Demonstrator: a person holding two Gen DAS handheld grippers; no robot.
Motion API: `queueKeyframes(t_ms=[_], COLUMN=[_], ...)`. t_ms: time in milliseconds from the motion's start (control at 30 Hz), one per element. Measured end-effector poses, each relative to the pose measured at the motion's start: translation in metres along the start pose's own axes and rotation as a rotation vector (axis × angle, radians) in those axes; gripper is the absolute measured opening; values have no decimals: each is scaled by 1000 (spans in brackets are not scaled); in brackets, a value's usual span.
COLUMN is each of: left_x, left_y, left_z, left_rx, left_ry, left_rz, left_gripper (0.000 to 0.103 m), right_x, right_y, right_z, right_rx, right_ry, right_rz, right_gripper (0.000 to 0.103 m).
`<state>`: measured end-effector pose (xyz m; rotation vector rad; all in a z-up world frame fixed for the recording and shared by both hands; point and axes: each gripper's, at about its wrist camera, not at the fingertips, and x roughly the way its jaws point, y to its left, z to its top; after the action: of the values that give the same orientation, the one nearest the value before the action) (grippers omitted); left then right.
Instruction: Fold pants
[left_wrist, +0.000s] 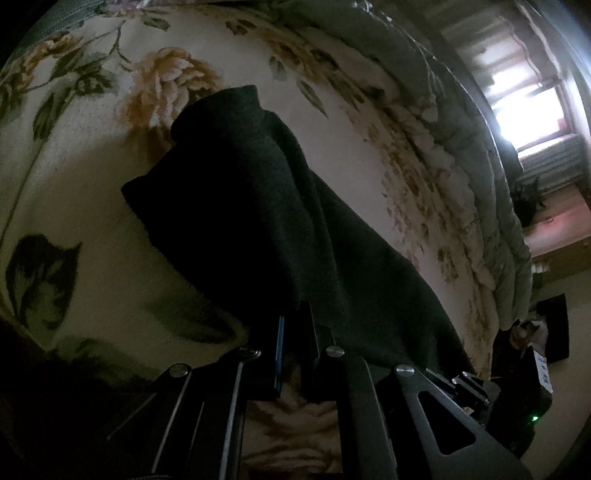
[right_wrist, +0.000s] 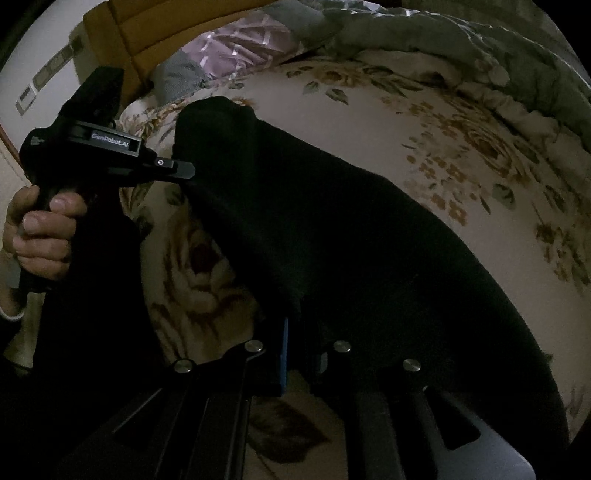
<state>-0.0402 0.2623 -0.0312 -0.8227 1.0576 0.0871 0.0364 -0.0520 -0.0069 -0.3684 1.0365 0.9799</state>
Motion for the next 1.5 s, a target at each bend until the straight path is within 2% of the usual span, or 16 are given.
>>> queueKeyframes(t_ms=[67,133,267,300,400,433,533,633,733,900,967,1233,1500], left_x=[1,0,-5,-7,-13,-16,-23,-33,-39,-40,-38,-30,-18], left_y=[3,5,13,14,18,19,23,28,34,39,40,35,36], left_z=[-1,-3,-3,-3,-4,-4,-4,-4,-4,-1,1,17,35], left_rx=[-5,-11,-25,-27,-30,-31,-46,-54,-65,-84,-97,-117,-136], left_ry=[4,7,2,-4,-17,-17,-23,-43,-48,-41,-29,-27,-39], left_rz=[4,9,23,29,47,50,50,48,34,29,22,54,139], left_gripper=[6,7,10,10,10,15,39,43,52,58,66,70,74], right_x=[0,1,-1,-3,-9,-12,-18,-23,-27,-27,-26,-26,-25], right_y=[0,0,1,2,0,-1,-5,-9,-10,-11,-11,-22,-65], right_z=[0,0,-3,-4,-5,-4,-1,2,5,6,6,13,32], right_rx=[-1,4,7,12,31,40,76,111,136,156,160,202,357], right_ry=[4,16,26,23,-1,-14,-42,-67,-82,-91,-90,-109,-162], right_rz=[-5,-10,-20,-19,-12,-8,10,27,37,45,46,58,87], right_gripper=[11,19,21,24,42,43,43,43,43,43,43,43,43])
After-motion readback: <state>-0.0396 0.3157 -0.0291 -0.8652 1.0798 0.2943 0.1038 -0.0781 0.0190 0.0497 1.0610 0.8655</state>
